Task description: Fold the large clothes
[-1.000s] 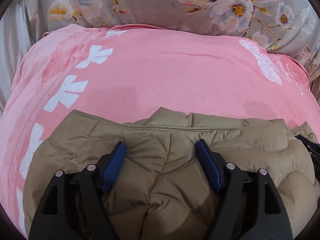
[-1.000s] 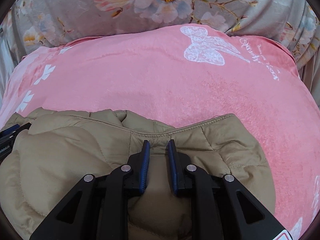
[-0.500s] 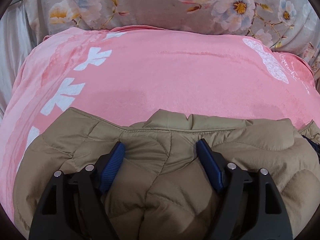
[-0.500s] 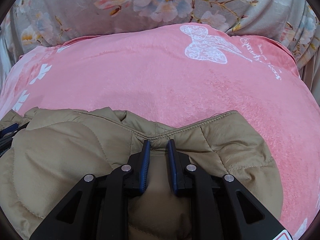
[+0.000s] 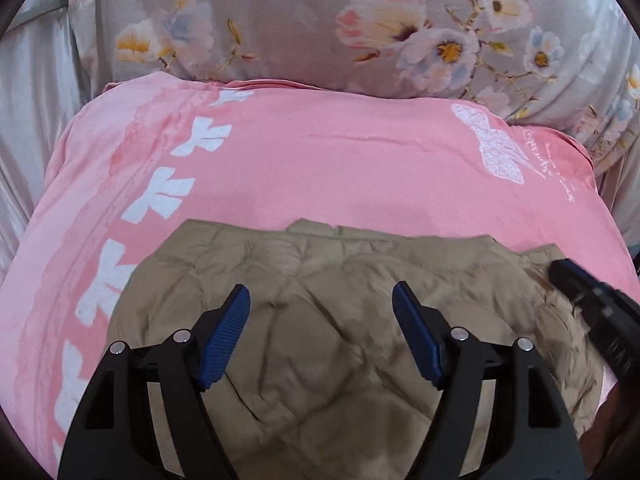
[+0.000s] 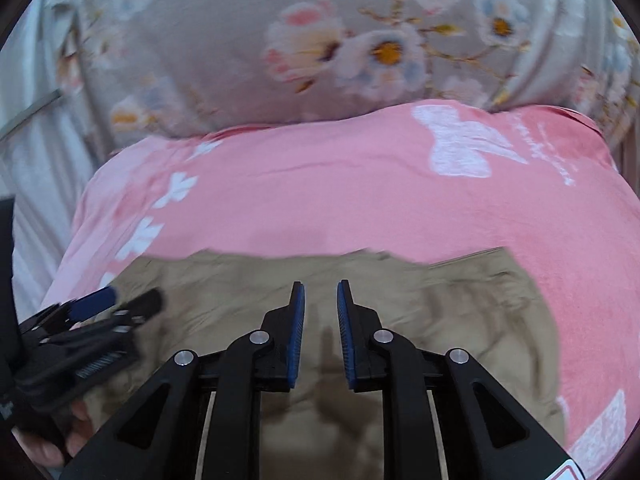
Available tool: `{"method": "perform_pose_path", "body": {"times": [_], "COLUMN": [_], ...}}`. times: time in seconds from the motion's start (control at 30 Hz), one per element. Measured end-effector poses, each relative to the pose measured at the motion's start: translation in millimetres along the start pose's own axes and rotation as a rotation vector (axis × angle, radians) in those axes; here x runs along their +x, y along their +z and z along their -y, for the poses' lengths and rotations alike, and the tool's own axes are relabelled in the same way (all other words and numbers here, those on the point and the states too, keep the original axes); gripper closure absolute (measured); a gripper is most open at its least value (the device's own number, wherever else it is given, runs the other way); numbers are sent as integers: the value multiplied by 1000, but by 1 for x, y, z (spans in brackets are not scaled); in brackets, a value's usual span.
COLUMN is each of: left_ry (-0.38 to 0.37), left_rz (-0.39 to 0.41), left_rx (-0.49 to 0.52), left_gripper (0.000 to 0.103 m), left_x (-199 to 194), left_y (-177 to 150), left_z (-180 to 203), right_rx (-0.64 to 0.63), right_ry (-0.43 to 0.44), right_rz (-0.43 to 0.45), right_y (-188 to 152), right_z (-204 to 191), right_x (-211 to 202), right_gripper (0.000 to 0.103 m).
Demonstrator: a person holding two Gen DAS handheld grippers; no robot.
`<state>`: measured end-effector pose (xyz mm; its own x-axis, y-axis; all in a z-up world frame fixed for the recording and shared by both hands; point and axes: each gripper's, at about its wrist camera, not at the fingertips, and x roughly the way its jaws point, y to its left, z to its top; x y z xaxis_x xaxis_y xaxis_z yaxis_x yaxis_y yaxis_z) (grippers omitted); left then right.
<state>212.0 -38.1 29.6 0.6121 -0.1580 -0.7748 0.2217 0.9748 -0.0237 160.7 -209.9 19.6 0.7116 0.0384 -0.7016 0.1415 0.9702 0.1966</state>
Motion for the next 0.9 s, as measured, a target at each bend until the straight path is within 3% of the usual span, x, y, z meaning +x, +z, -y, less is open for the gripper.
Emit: {"method": "perform_pose_path", "body": {"times": [0.17, 0.5, 0.9], "left_ry": [13, 71, 102], "left_rz": [-61, -30, -4], "left_rx": [-36, -28, -31], "left_gripper": [32, 28, 27], "left_x": [28, 47, 58], "left_y": [-26, -44, -48], "left_z": [7, 14, 18], "right_rx": [-50, -41, -43], "right_ry": [-45, -76, -90], "right_rz": [-48, -44, -29], "right_y": [-24, -50, -58], "right_z": [-15, -12, -12], "right_x": [35, 59, 68], "right_gripper": [88, 91, 91]}}
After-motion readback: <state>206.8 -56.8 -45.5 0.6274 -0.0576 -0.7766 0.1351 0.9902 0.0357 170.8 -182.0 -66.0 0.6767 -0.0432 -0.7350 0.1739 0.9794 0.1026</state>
